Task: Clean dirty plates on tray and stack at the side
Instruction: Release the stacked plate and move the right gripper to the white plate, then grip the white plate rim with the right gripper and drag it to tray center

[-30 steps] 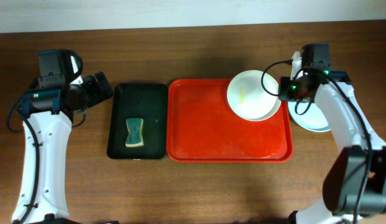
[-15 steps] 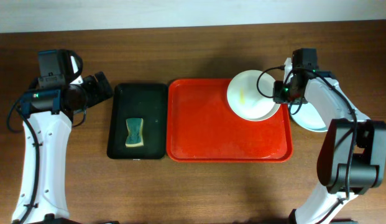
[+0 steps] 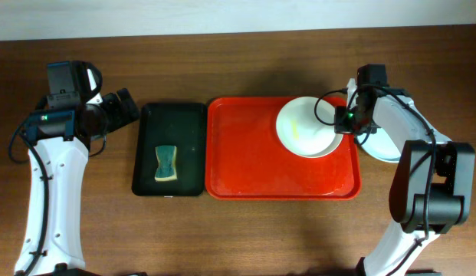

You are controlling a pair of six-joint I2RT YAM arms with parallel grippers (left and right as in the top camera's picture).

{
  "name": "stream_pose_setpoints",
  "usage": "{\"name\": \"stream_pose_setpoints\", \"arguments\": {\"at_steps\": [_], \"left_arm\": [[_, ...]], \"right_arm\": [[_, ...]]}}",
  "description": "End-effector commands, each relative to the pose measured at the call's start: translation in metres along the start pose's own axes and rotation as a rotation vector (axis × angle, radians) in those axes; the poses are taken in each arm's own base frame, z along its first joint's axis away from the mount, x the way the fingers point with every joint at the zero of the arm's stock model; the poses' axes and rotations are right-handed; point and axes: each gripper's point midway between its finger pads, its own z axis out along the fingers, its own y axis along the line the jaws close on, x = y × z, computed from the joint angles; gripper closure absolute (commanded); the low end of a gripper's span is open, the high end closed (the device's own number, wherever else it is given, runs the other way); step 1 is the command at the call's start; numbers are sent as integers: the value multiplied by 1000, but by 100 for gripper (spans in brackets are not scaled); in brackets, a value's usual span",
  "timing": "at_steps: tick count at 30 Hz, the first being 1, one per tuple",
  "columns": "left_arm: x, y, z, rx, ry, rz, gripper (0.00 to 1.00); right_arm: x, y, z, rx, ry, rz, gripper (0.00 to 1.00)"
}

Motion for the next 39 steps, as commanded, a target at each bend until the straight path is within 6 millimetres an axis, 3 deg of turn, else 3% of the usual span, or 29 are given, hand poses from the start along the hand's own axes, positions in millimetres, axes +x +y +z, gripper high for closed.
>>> {"name": "stream_pose_setpoints", "arguments": {"at_steps": [1,5,10,14,18,24,26,29,30,34,36,39], "left_arm": [[-3,0,-1,4,-5,-13,1],[-3,0,-1,4,-5,-13,1],[-3,0,-1,4,-5,-13,1],[-3,0,-1,4,-5,-13,1],[-3,0,-1,4,-5,-13,1],[-3,0,-1,4,-5,-13,1],[-3,0,-1,4,-5,-13,1],[-3,0,-1,4,-5,-13,1],[-3,0,-1,4,-5,-13,1],[-3,0,-1,4,-5,-13,1],[-3,0,-1,4,-5,-13,1],[-3,0,-1,4,-5,-13,1]], "right_arm": [[14,26,1,-130,69,51,96],[37,44,0,-148,168,92,96],[62,97,-8,-284,270,49,96],[71,118,-7,-280,294,25,95],[72,121,-7,-278,293,20,76],[43,108,-5,-277,183,-31,64],[42,106,-5,-279,177,-46,51],[41,107,-5,-281,170,-50,10],[41,107,-5,-281,171,-50,1],[43,106,-4,-279,177,-48,1],[44,106,-3,-279,178,-48,16],[44,106,-3,-278,178,-48,50]]}}
